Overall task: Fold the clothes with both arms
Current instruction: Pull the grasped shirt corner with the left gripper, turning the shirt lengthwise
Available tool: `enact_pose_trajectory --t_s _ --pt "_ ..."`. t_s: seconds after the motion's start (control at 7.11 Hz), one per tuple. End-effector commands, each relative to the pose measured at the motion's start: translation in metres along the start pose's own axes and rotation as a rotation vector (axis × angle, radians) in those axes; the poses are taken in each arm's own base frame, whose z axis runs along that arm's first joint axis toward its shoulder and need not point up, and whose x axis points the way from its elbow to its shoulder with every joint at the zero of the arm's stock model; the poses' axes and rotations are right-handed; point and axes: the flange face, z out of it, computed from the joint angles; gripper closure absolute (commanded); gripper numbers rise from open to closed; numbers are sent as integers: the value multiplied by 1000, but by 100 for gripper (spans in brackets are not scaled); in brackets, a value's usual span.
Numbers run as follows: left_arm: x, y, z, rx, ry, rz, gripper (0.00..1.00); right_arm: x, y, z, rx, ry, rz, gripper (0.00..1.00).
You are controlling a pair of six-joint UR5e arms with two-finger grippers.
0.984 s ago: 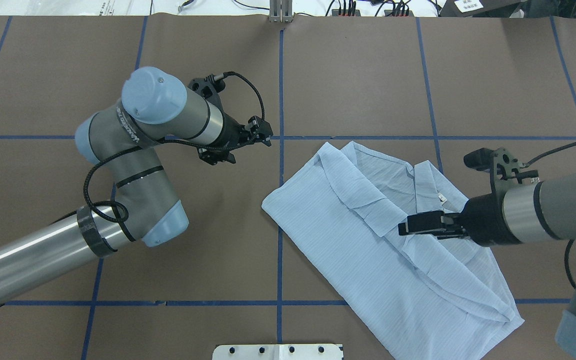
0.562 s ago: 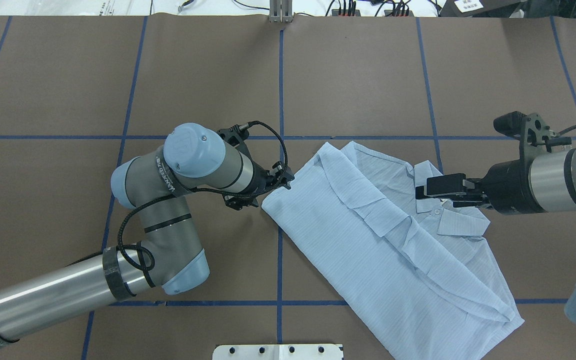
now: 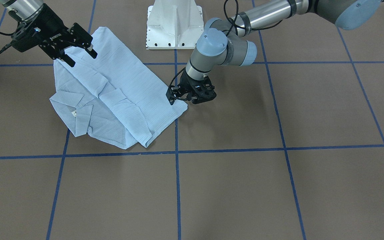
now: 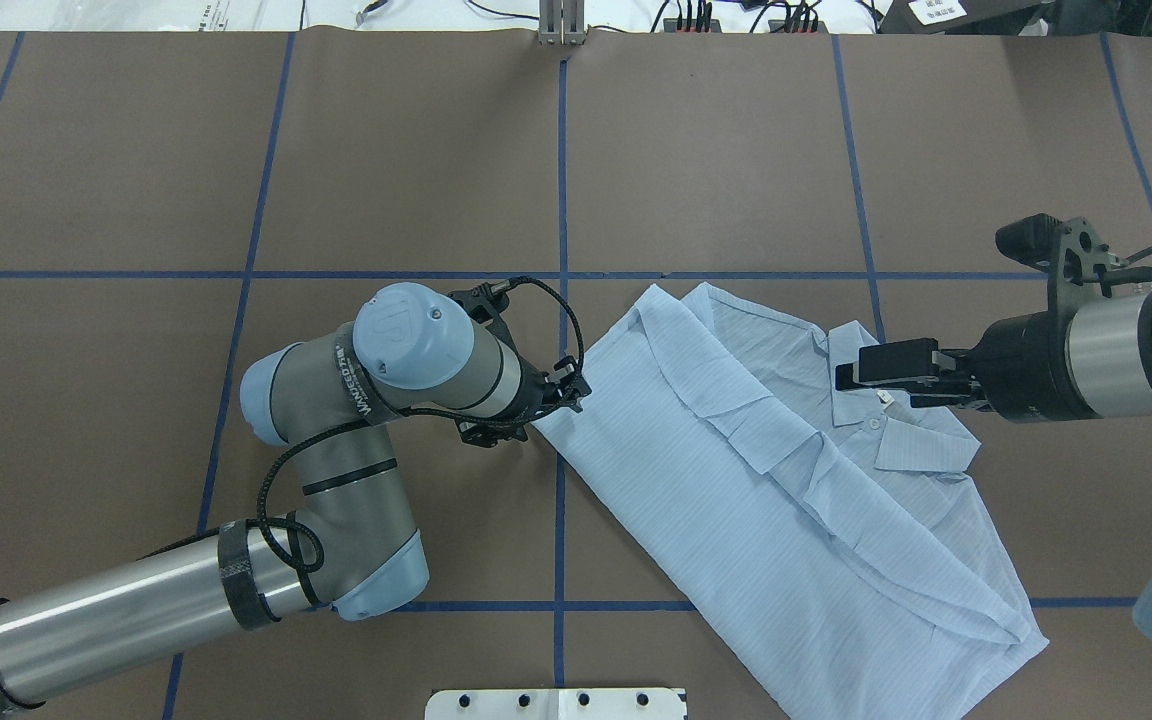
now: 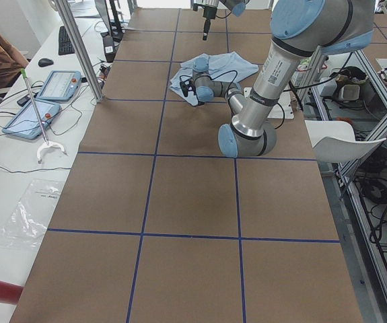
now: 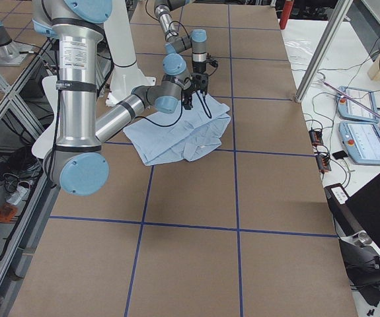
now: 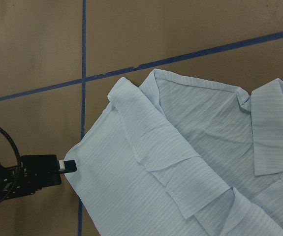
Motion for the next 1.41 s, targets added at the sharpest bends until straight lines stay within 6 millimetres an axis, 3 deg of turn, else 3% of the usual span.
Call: enact_pose_trajectory --t_s 0.0,0.28,0.84,1.12,1.27 --pt "-1 0 1 0 -2 0 33 1 0 0 0 2 1 0" --pt "-1 0 2 0 -4 -1 40 2 0 0 -3 4 3 0" --pt "0 1 2 -1 -4 1 41 3 -1 1 -4 6 4 0" --pt "0 1 3 -1 -4 1 50 4 0 1 -4 8 5 0" --pt "3 2 1 -2 0 3 65 5 0 2 -5 10 7 0"
